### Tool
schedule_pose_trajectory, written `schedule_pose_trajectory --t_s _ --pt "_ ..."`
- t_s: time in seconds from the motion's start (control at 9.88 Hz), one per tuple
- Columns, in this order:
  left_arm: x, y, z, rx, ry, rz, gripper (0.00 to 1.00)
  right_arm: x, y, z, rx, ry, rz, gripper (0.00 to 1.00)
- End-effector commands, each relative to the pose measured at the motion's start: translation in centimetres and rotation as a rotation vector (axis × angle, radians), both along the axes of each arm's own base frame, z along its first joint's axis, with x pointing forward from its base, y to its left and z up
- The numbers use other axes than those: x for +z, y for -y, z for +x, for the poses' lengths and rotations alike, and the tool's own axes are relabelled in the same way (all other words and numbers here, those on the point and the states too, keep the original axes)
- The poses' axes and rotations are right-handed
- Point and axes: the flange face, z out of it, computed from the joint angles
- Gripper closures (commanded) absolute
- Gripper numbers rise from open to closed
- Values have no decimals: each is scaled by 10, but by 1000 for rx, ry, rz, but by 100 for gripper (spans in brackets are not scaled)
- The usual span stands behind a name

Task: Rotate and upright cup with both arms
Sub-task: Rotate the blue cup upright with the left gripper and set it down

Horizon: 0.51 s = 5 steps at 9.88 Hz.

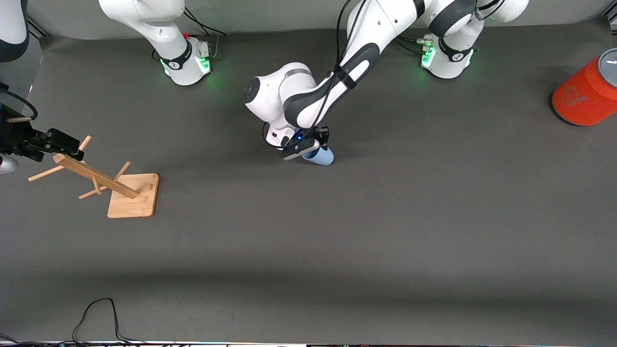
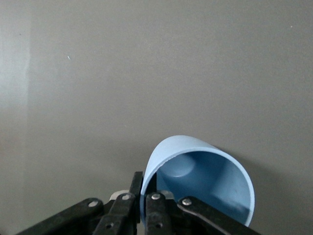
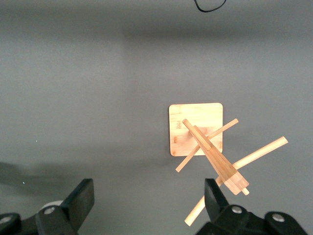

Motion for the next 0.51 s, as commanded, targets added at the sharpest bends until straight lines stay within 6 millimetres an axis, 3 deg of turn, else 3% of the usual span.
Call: schedule_pose_trajectory --t_s 0.0,0.2,0.4 --pt "36 -20 26 36 -48 -45 100 2 -1 1 22 14 -2 0" --pt "73 -61 64 77 -132 -114 100 3 -1 1 23 19 -2 0" --pt "135 -135 105 147 -212 -286 100 3 -1 1 23 19 -2 0"
